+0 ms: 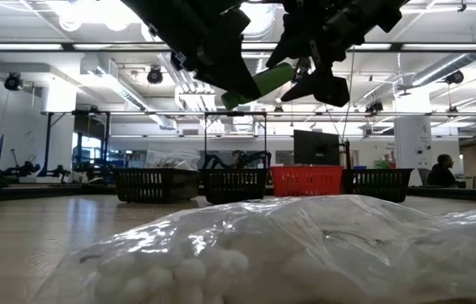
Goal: Pick & Place Travel size toiletries
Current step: Put the shampoo into the right black bin
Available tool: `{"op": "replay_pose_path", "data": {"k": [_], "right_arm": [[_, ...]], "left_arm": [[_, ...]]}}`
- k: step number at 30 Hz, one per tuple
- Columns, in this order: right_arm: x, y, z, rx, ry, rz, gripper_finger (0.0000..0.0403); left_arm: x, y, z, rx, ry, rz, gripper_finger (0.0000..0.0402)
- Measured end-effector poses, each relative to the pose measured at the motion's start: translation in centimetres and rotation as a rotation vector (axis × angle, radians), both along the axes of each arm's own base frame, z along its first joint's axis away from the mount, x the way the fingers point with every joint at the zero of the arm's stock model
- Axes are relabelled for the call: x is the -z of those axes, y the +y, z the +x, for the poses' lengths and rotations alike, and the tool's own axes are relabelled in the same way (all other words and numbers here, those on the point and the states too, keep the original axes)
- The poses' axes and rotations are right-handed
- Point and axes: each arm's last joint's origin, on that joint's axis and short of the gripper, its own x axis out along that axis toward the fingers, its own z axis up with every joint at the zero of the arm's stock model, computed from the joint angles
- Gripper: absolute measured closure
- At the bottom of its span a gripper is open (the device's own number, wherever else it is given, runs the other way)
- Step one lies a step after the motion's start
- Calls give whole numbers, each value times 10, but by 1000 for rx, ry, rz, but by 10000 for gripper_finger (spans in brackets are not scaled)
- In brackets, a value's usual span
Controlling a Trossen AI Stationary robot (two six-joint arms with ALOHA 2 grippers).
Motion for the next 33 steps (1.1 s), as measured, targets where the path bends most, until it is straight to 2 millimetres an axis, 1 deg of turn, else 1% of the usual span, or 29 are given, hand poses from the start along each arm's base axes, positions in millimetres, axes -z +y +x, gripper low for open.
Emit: {"op": "replay_pose_path", "data": {"k": [5, 14, 21, 24, 27, 30, 33], "right_arm": [[0, 0, 0, -1, -2, 1, 161], [0, 0, 0, -11, -9, -1, 232], [0, 0, 0, -33, -12, -41, 289], [3, -1, -2, -15, 20, -77, 296], [4, -3, -4, 33, 47, -133, 291], [0, -5, -13, 97, 90, -199, 286], [-8, -6, -30, 177, 152, -294, 289]], "left_arm": [[0, 0, 0, -1, 2, 7, 253], [0, 2, 0, -4, 10, 28, 250], [0, 2, 0, -6, 7, 27, 220], [-1, 2, 1, -10, -10, 21, 202], [-1, -1, 0, -15, -19, 1, 186], [-4, -6, -4, -18, -26, -20, 174], [-7, -6, -11, -55, -19, -33, 169]]}}
